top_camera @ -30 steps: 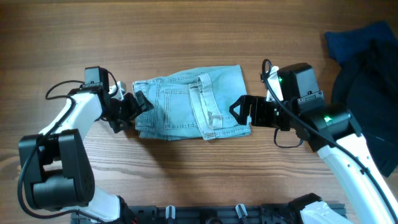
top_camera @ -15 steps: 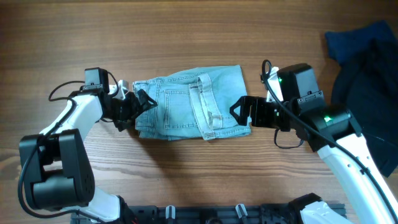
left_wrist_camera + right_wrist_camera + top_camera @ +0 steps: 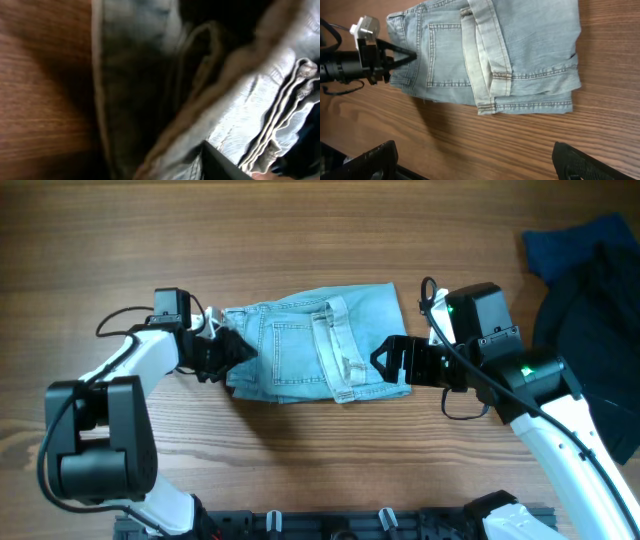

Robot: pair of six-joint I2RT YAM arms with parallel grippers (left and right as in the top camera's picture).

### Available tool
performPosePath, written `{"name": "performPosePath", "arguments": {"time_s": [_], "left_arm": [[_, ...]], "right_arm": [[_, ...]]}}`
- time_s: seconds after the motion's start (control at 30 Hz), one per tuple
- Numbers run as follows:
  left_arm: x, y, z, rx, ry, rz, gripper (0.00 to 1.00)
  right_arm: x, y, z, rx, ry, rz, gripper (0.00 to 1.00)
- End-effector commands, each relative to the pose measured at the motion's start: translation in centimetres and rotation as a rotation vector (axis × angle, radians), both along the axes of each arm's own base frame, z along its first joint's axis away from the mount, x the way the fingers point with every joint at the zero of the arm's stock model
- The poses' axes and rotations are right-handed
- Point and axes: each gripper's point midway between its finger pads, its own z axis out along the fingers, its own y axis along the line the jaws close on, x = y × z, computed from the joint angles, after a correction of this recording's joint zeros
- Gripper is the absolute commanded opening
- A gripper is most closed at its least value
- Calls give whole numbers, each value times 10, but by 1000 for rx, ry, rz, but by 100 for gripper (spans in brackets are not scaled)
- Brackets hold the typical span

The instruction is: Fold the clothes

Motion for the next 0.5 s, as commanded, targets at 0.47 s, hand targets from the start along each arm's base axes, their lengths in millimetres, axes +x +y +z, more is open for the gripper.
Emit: {"name": "performPosePath", "arguments": {"time_s": [0.47], "left_arm": [[-15,52,1,38,69,152,4]], "right_arm": [[9,-12,-9,-95,-14,-24,100]]}}
